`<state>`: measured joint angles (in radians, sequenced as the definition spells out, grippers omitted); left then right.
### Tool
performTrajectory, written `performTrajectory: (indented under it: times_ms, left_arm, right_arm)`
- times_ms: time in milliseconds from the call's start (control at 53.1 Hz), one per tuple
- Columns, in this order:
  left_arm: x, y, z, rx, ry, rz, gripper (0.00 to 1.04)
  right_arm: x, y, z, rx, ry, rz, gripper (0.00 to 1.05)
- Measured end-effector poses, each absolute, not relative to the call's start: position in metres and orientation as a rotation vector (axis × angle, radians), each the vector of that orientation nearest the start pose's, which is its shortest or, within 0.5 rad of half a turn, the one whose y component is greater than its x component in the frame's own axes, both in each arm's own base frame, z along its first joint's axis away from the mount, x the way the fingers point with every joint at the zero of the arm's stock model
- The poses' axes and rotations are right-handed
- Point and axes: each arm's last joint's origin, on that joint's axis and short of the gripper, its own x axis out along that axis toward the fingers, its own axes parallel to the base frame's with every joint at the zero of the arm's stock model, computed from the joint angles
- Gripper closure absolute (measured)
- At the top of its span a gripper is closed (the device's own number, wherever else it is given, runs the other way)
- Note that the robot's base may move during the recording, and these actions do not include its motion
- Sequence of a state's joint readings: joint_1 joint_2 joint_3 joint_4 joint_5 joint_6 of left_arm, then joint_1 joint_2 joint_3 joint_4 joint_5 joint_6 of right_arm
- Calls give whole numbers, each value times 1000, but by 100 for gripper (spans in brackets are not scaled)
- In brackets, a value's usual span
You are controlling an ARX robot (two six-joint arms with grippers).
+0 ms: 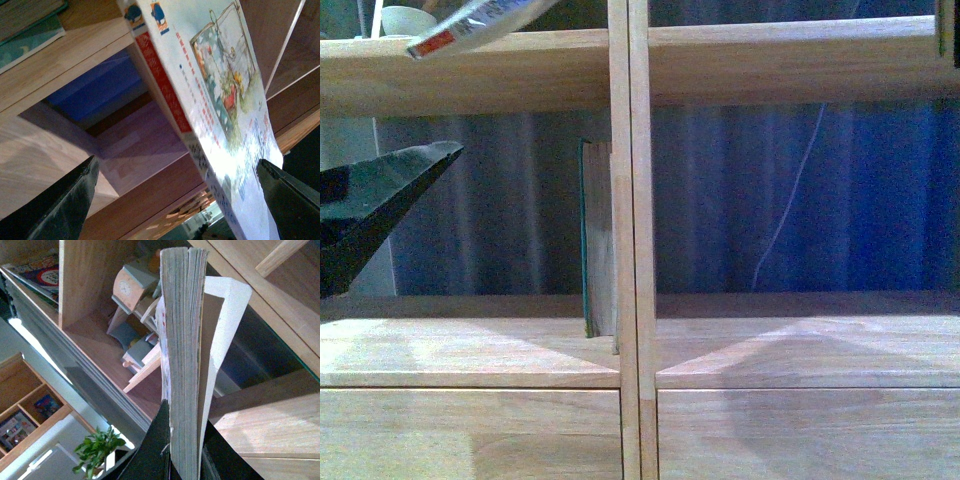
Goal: Organize books on shelf
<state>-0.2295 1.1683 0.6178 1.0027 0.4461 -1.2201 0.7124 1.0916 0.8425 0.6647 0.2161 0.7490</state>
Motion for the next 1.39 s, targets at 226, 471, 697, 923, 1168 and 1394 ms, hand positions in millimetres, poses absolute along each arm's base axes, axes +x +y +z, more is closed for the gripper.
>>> performTrajectory:
  times_ms: [226, 471, 697, 923, 1168, 1394]
  left_arm:
    - [234, -70, 323, -1131, -57, -873, 7]
    - [233, -75, 329, -1145, -76, -890, 7]
    - [234, -78, 329, -1159, -77, -855, 14]
    - [234, -77, 329, -1155, -95, -832, 48]
    - [232, -73, 331, -1148, -127, -809, 84]
    - [227, -72, 336, -1178, -140, -824, 98]
  right_arm:
    - [182, 154, 372, 951, -151, 628, 97]
    - [179, 159, 368, 978, -129, 645, 97]
    - [176, 161, 368, 987, -129, 656, 97]
    - [177, 160, 367, 1004, -126, 642, 97]
    - [179, 159, 365, 1030, -108, 627, 97]
    - [180, 158, 364, 1055, -92, 612, 97]
